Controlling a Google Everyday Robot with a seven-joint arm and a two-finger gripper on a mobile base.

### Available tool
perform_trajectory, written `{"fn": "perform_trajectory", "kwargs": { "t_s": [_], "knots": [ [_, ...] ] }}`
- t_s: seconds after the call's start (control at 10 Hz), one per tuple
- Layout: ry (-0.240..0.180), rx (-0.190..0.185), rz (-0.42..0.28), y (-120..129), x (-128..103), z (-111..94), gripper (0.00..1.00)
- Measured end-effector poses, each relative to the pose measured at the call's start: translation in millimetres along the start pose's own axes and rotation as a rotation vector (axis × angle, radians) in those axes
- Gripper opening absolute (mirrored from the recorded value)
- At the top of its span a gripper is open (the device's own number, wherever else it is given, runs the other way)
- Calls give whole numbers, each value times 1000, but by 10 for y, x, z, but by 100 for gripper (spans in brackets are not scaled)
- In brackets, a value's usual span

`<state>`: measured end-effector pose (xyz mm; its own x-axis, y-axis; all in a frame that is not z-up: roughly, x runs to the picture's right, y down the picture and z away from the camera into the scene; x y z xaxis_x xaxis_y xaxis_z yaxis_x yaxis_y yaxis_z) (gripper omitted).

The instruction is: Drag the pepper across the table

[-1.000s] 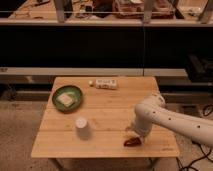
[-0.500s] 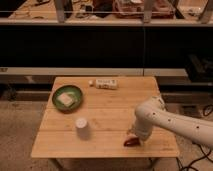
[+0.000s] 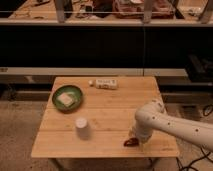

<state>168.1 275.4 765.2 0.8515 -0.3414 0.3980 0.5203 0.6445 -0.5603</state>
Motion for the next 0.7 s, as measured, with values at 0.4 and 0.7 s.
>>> {"fn": "perform_trajectory", "kwargs": {
  "t_s": [0.4, 0.7],
  "knots": [
    [-50, 2, -3, -36, -124, 155, 5],
    [-52, 16, -5, -102, -97, 124, 0]
  ]
}}
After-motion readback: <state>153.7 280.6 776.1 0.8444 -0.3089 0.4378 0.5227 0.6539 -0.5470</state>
